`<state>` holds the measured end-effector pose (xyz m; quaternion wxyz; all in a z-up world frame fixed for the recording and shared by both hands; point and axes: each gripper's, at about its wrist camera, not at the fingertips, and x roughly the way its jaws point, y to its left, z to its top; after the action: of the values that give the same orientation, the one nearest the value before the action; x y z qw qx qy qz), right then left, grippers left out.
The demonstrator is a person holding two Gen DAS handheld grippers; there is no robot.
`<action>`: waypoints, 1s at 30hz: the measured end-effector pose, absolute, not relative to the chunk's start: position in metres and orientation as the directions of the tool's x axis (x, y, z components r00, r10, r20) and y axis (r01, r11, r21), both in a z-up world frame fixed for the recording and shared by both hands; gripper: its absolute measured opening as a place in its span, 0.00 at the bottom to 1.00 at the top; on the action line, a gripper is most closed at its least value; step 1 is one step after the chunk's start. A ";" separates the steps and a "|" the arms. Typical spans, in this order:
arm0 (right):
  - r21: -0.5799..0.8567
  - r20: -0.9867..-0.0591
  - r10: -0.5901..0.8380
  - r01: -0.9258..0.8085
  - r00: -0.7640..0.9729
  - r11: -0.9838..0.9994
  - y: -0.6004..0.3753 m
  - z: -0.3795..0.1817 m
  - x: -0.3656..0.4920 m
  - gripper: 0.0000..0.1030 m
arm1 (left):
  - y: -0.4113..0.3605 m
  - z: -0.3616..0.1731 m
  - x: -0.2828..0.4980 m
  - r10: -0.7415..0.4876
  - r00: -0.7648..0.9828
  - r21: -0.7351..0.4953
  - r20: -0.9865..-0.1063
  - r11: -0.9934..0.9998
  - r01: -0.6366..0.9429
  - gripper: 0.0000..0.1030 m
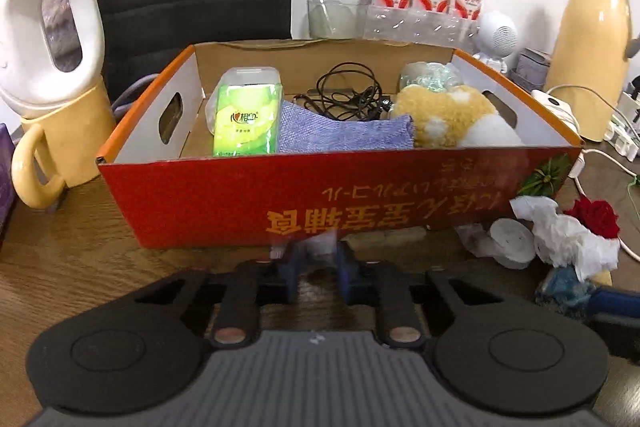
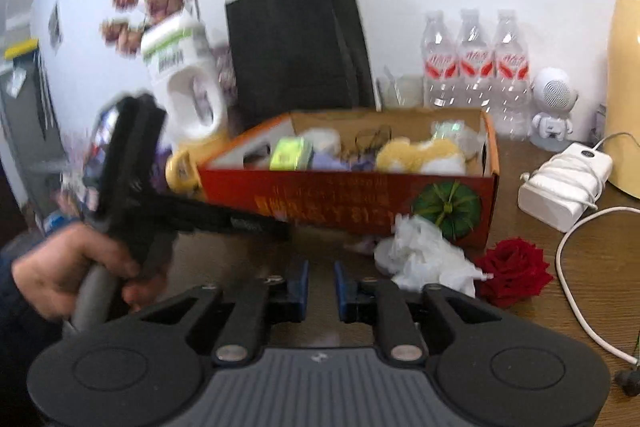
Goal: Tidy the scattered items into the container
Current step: 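Grasp a small clear wrapper with the left tool while the right holds its wrapper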
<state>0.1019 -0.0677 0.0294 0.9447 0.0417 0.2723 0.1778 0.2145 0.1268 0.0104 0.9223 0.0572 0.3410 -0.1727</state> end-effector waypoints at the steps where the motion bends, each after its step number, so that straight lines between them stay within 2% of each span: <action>1: 0.161 -0.529 0.349 -0.313 0.774 0.936 -0.067 0.027 0.103 0.17 | 0.129 0.011 0.209 -0.283 0.714 -0.012 -0.640 0.933 0.360 0.11; 4: 0.151 -0.567 0.352 -0.326 0.745 0.933 -0.066 0.025 0.098 0.21 | 0.140 0.017 0.183 -0.278 0.744 0.005 -0.608 0.935 0.353 0.09; 6: 0.173 -0.600 0.333 -0.288 0.728 0.942 -0.066 0.025 0.089 0.28 | 0.151 0.022 0.160 -0.292 0.744 -0.020 -0.601 0.936 0.351 0.08; 10: 0.215 -0.656 0.320 -0.237 0.684 0.948 -0.057 0.015 0.082 0.29 | 0.171 0.029 0.124 -0.328 0.733 -0.073 -0.596 0.931 0.357 0.07; 14: 0.193 -0.658 0.299 -0.228 0.691 0.954 -0.039 0.012 0.088 0.44 | 0.181 0.032 0.106 -0.356 0.720 -0.119 -0.596 0.926 0.359 0.07; 16: 0.160 -0.661 0.266 -0.214 0.702 0.964 -0.029 0.012 0.094 0.43 | 0.183 0.032 0.101 -0.359 0.721 -0.119 -0.593 0.924 0.363 0.07; 17: 0.136 -0.660 0.247 -0.211 0.710 0.968 -0.023 0.010 0.097 0.42 | 0.182 0.031 0.100 -0.361 0.721 -0.116 -0.591 0.923 0.366 0.07; 18: 0.100 -0.656 0.218 -0.203 0.722 0.974 -0.017 0.008 0.098 0.33 | 0.183 0.031 0.098 -0.362 0.721 -0.116 -0.591 0.922 0.368 0.07; 21: 0.006 -0.640 0.153 -0.194 0.753 0.981 -0.002 0.005 0.097 0.17 | 0.185 0.031 0.092 -0.377 0.718 -0.134 -0.585 0.918 0.372 0.07; 30: -0.057 -0.615 0.134 -0.213 0.777 0.975 0.007 0.010 0.072 0.10 | 0.183 0.046 0.064 -0.412 0.744 -0.133 -0.526 0.904 0.407 0.07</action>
<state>0.0720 0.0074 0.0096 0.9407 -0.0615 0.3207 0.0921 0.0636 0.1833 0.0459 0.9338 -0.0050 0.2826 -0.2193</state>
